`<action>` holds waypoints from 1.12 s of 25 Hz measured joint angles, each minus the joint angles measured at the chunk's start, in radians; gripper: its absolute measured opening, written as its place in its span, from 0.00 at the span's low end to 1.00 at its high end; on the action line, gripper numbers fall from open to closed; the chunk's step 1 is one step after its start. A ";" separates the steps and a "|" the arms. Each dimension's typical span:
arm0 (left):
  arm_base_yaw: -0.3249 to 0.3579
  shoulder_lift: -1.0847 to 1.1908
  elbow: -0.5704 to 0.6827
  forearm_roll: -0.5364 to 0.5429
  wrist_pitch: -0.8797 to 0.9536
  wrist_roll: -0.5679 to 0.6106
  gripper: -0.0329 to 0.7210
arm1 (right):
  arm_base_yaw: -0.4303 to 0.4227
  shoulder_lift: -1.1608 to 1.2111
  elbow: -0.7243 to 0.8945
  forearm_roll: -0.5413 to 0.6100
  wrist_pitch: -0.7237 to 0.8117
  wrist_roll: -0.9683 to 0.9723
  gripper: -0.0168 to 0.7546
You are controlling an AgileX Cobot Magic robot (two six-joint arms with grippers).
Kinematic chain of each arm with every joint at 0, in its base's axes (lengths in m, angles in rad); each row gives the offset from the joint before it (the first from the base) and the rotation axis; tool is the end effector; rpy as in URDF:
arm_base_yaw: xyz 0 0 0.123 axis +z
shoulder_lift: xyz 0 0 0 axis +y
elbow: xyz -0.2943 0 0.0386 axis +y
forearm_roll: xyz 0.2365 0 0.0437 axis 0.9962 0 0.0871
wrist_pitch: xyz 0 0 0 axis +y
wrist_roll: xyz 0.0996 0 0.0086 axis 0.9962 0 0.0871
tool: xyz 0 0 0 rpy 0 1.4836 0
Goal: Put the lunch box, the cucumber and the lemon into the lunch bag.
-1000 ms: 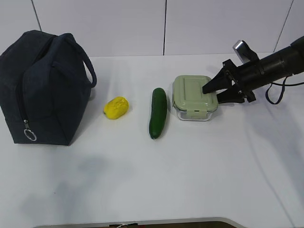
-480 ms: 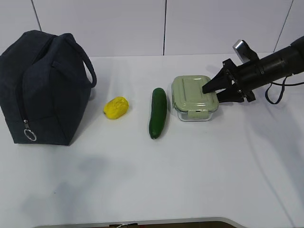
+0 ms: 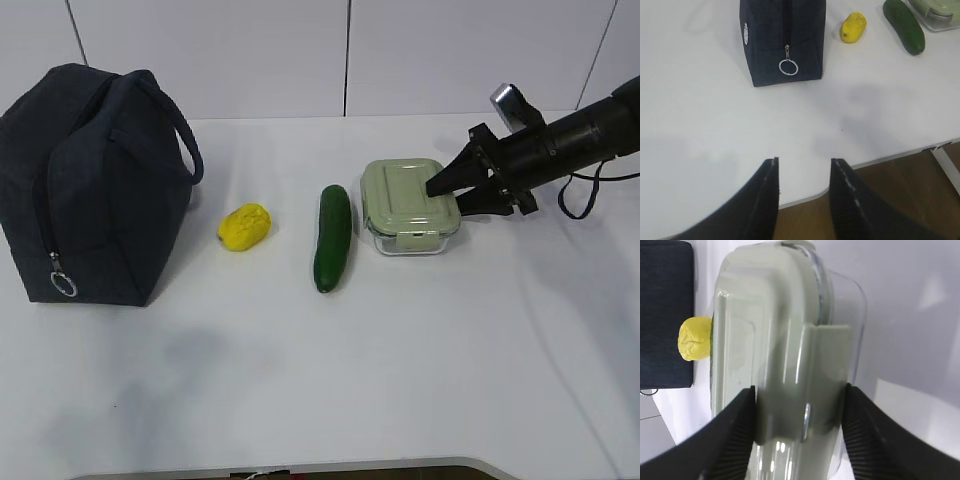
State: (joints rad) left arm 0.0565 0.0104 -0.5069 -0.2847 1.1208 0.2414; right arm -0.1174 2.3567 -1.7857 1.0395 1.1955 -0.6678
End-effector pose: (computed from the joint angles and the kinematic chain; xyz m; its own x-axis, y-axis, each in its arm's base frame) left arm -0.0214 -0.0266 0.2675 -0.4747 0.0841 -0.8761 0.2202 0.9751 -0.0257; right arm 0.4747 0.0248 0.1539 -0.9639 0.0476 -0.2619 -0.1774 0.6186 0.7654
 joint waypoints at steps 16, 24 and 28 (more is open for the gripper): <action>0.000 0.000 0.000 0.000 0.000 0.000 0.36 | 0.000 0.000 0.000 0.002 0.000 0.043 0.51; 0.000 0.000 0.000 0.000 0.000 0.000 0.36 | 0.000 -0.022 0.000 -0.043 0.000 0.070 0.51; 0.000 0.000 0.000 -0.002 0.000 0.000 0.36 | 0.000 -0.040 0.000 -0.067 -0.006 0.086 0.51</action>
State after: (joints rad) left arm 0.0565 0.0104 -0.5069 -0.2863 1.1208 0.2414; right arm -0.1174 2.3166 -1.7857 0.9724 1.1894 -0.5821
